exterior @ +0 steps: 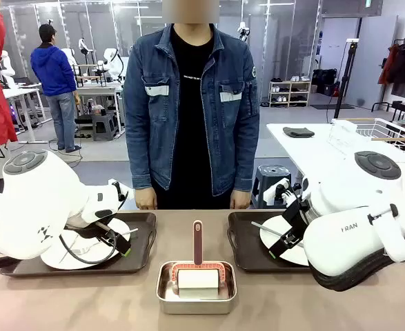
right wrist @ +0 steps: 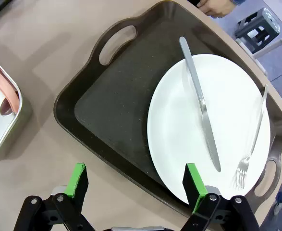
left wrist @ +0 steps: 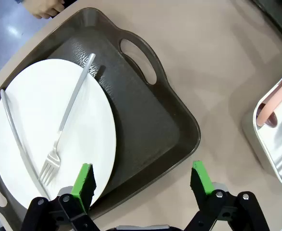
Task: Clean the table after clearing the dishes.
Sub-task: When the left (or right) Handle tray is removed, use the left hand (or right hand) to clean the left (or right) side of the table with the Lint Roller.
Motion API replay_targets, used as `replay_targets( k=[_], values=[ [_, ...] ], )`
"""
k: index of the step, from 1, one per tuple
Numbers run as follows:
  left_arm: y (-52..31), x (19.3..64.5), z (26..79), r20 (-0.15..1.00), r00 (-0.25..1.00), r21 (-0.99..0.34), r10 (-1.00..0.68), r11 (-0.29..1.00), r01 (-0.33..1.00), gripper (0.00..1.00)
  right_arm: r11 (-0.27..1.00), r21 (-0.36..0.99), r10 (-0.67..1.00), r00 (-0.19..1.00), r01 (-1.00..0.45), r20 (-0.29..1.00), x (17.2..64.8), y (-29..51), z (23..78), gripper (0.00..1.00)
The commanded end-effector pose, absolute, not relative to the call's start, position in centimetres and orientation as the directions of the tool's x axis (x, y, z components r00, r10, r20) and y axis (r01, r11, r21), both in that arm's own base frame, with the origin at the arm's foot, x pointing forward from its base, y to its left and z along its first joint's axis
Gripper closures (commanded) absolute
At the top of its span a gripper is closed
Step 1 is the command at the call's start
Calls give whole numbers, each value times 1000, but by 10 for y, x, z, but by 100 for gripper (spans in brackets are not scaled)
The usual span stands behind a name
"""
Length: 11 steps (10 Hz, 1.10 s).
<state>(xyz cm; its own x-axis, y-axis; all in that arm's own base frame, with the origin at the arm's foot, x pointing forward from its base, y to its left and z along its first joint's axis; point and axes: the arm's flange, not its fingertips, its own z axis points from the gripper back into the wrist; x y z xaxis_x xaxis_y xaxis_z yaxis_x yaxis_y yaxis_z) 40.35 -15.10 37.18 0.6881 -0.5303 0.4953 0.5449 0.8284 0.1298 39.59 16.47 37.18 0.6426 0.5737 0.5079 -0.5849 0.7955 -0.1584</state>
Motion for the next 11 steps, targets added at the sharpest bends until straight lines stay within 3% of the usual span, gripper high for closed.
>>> replay_targets(
  k=[1, 10, 11],
  values=[
    [-151, 403, 372, 495, 688, 130, -531, 828, 545, 0, 796, -158, 573, 643, -585, 508, 396, 165, 372, 0],
    [-152, 403, 372, 495, 687, 130, -531, 828, 546, 0, 795, -159, 574, 643, -585, 508, 396, 164, 372, 0],
    [-143, 415, 388, 421, 735, 17, -532, 815, 580, 0, 791, -102, 567, 659, -604, 494, 411, 155, 393, 0]
  ],
)
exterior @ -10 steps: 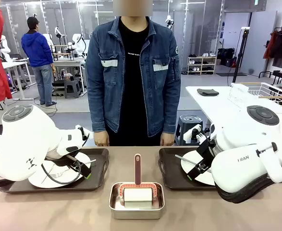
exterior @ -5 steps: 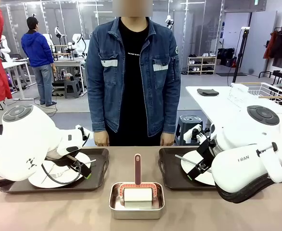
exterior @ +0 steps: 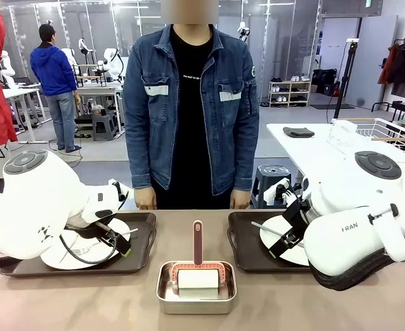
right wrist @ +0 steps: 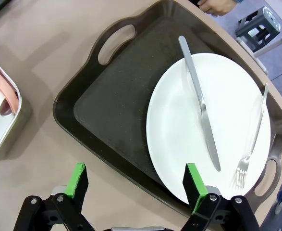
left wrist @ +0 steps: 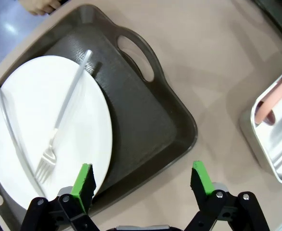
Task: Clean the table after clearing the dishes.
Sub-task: When the left (or right) Handle tray is removed, use the left hand (or right hand) to clean the left (or right) side of the table with the Lint Roller.
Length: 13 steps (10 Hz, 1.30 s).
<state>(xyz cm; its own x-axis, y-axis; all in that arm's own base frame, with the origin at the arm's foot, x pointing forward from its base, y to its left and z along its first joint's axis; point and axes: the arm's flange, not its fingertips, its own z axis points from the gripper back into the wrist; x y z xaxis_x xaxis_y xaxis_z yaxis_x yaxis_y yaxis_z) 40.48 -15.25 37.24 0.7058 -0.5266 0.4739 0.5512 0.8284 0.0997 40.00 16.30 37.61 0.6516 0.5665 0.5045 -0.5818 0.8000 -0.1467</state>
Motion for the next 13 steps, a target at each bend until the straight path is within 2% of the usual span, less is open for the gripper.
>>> replay_targets(
  k=[1, 2, 4, 5, 6, 7, 9, 10, 11, 12, 13],
  values=[
    [-131, 424, 405, 386, 767, -140, -513, 789, 598, 0, 773, 0, 556, 677, -634, 482, 424, 144, 415, 0],
    [-114, 431, 424, 387, 771, -224, -507, 759, 612, 0, 759, 64, 551, 692, -648, 467, 435, 131, 434, 0],
    [-69, 433, 464, 429, 798, -443, -422, 672, 593, 0, 707, 315, 457, 749, -633, 481, 453, 96, 469, 0],
    [-39, 429, 481, 486, 794, -564, -364, 564, 603, 0, 633, 466, 395, 776, -618, 491, 456, 75, 480, 0],
    [0, 416, 491, 556, 785, -627, -273, 483, 611, 0, 544, 631, 284, 829, -554, 482, 455, 41, 487, 0],
    [37, 402, 490, 574, 796, -685, -192, 419, 596, 0, 463, 734, 199, 865, -497, 461, 449, 6, 486, 0],
    [128, 360, 476, 616, 787, -745, 30, 349, 569, 0, 390, 832, 14, 906, -394, 422, 416, -81, 472, 0],
    [169, 336, 467, 617, 774, -764, 144, 345, 545, 0, 397, 850, -69, 912, -346, 404, 393, -122, 465, 0],
    [207, 311, 455, 602, 773, -775, 201, 381, 504, 0, 402, 864, -122, 917, -305, 380, 369, -161, 455, 0],
    [243, 286, 445, 544, 797, -804, 263, 436, 404, 0, 408, 889, -240, 915, -208, 324, 348, -199, 440, 0],
    [272, 259, 436, 513, 781, -829, 355, 441, 345, 0, 404, 902, -303, 909, -150, 286, 328, -226, 424, 0]
  ],
)
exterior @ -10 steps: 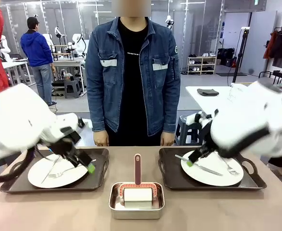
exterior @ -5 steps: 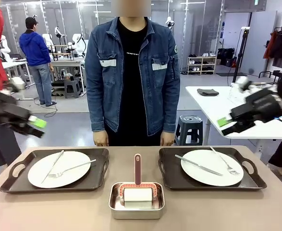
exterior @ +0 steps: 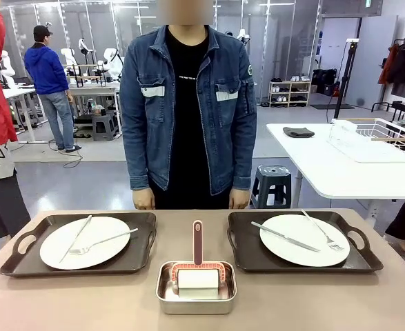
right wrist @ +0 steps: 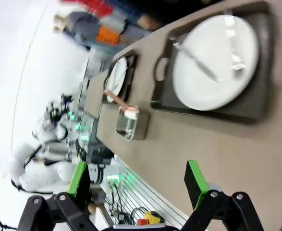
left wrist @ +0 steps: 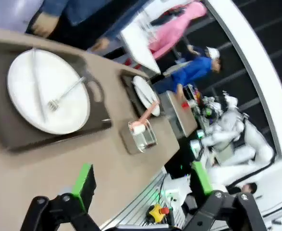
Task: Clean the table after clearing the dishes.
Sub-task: When the left (or right) Handle tray is removed, use the left hand (or right hand) to clean the left (or right) side of the table with the Lint Roller.
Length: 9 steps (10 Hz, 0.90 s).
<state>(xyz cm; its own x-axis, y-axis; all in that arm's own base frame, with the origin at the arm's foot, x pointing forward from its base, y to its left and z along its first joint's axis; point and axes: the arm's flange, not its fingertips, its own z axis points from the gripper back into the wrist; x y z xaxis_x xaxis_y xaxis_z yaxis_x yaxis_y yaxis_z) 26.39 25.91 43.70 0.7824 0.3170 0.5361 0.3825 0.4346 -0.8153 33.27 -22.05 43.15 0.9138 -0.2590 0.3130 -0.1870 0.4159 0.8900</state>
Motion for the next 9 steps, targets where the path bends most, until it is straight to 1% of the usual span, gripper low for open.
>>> replay_targets(
  k=[1, 2, 3, 4, 9],
  values=[
    [286, 242, 433, 503, 763, -837, 407, 451, 311, 0, 393, 913, -345, 904, -107, 254, 318, -241, 409, 0],
    [287, 240, 434, 505, 759, -834, 411, 461, 305, 0, 427, 899, -334, 907, -96, 255, 321, -241, 401, 0],
    [280, 250, 435, 528, 764, -808, 371, 498, 315, 0, 465, 876, -290, 913, -128, 287, 331, -232, 402, 0],
    [295, 229, 423, 498, 758, -836, 422, 465, 291, 0, 410, 908, -360, 900, -85, 246, 308, -256, 404, 0],
    [295, 229, 423, 498, 758, -836, 422, 465, 291, 0, 410, 908, -360, 900, -85, 246, 308, -256, 404, 0]
  ],
)
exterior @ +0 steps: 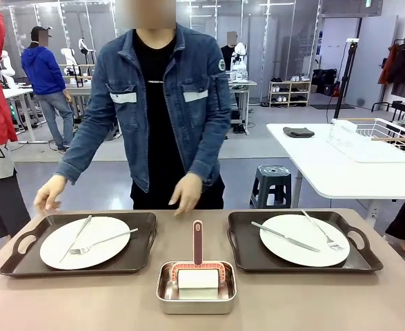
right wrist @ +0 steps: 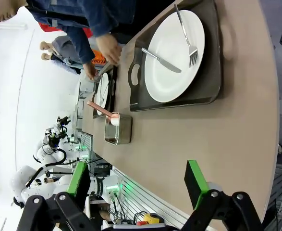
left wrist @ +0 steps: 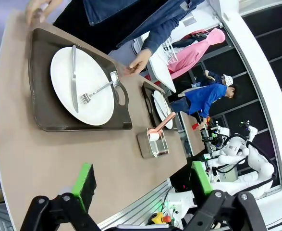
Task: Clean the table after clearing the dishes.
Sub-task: When the left (or right) Handle tray is removed, use the left hand (or right hand) to clean the left (or right) side of the table with the Lint Roller.
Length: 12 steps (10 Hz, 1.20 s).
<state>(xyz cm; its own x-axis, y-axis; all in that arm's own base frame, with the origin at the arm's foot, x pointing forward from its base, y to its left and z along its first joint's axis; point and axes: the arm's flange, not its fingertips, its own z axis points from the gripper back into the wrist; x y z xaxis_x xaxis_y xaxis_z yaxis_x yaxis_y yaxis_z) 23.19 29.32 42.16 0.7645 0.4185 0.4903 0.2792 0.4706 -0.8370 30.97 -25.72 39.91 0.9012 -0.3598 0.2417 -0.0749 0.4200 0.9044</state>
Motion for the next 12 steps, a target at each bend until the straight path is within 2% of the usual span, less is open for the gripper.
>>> replay_targets(
  k=[1, 12],
  values=[
    [295, 229, 423, 498, 758, -836, 422, 465, 291, 0, 410, 908, -360, 900, -85, 246, 308, -256, 404, 0],
    [295, 229, 423, 498, 758, -836, 422, 465, 291, 0, 410, 908, -360, 900, -85, 246, 308, -256, 404, 0]
  ],
)
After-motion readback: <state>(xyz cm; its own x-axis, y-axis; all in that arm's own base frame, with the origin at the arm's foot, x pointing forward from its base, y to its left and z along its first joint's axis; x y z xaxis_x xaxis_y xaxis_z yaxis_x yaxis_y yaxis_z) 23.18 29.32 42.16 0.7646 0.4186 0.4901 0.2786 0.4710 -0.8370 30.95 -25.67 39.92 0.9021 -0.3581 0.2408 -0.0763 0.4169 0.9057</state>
